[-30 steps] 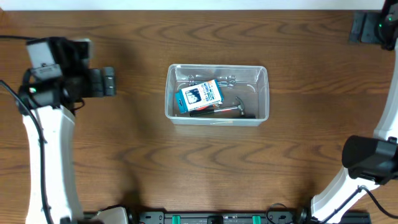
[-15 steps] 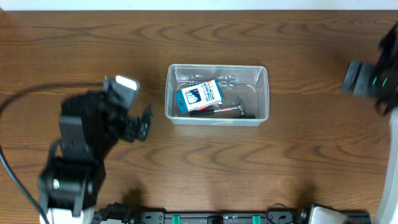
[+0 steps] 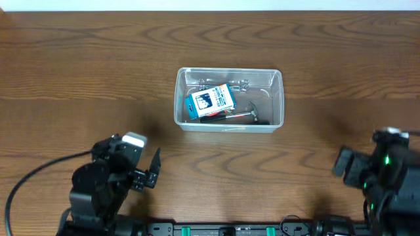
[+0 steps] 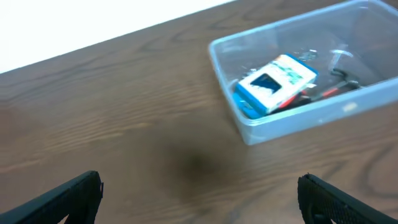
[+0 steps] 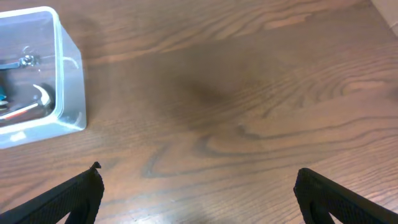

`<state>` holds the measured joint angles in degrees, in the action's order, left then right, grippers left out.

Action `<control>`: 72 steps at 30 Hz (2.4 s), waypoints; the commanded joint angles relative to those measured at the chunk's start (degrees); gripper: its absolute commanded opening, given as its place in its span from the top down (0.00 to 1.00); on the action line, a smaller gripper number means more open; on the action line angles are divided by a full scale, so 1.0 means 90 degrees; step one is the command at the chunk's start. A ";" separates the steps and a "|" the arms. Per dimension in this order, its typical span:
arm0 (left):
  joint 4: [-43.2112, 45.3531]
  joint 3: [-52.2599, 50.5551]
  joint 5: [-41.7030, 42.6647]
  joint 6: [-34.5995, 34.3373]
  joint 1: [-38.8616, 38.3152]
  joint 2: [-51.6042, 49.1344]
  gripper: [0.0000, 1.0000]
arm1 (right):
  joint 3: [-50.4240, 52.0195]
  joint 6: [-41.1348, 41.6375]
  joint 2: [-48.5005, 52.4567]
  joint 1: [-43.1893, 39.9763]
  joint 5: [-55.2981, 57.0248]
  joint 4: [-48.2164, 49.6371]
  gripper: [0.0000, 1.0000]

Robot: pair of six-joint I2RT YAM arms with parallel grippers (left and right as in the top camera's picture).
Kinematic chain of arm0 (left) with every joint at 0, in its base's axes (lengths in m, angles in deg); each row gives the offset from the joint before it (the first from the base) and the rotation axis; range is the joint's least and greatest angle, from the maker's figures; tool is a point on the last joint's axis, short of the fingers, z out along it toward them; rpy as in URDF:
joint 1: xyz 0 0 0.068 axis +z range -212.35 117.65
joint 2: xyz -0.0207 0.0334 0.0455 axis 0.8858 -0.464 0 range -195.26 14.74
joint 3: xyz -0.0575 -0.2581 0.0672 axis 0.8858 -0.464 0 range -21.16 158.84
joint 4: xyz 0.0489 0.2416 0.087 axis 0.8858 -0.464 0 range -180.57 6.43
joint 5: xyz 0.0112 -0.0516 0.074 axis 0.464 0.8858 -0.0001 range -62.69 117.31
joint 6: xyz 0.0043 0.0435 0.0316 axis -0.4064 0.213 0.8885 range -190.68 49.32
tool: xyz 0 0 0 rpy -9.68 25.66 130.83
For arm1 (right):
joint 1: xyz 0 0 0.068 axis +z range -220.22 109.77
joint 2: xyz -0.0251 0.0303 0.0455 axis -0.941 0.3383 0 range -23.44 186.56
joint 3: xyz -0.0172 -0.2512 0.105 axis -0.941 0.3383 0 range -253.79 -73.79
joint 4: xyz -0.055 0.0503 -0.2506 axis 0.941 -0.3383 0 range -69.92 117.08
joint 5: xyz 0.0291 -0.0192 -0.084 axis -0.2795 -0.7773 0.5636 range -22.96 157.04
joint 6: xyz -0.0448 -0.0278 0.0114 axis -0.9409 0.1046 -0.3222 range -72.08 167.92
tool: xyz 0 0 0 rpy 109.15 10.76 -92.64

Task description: Pack container

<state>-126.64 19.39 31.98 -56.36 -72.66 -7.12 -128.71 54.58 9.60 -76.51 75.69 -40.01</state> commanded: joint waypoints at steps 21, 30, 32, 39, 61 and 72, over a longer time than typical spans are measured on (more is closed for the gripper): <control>-0.0063 -0.0032 -0.1049 -0.0629 -0.0032 0.0279 0.02 | 0.0260 0.0041 -0.0379 0.0083 -0.0223 0.0002 0.01; -0.0066 -0.0032 -0.1049 -0.0629 -0.0032 0.0279 0.02 | 0.0260 -0.0058 -0.0561 0.0083 -0.0165 -0.0010 0.01; -0.0066 -0.0032 -0.1049 -0.0629 -0.0032 0.0279 0.02 | 0.0265 -0.0078 -0.0899 0.0102 -0.0330 0.0002 0.01; -0.0066 -0.0032 -0.1049 -0.0629 -0.0032 0.0279 0.02 | 0.1343 -0.0070 -0.2975 0.0177 -0.1241 0.0580 0.01; -0.0066 -0.0032 -0.1049 -0.0629 -0.0032 0.0279 0.02 | 0.6069 -0.0338 -0.3640 0.0840 -0.1035 0.7004 0.01; -0.0066 -0.0032 -0.1049 -0.0629 -0.0032 0.0279 0.02 | 0.6067 -0.0369 -0.3640 0.0899 -0.1035 0.6980 0.01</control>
<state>-127.12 18.96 23.19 -61.71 -72.70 -4.92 -74.20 52.02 -22.70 -68.97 65.57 23.16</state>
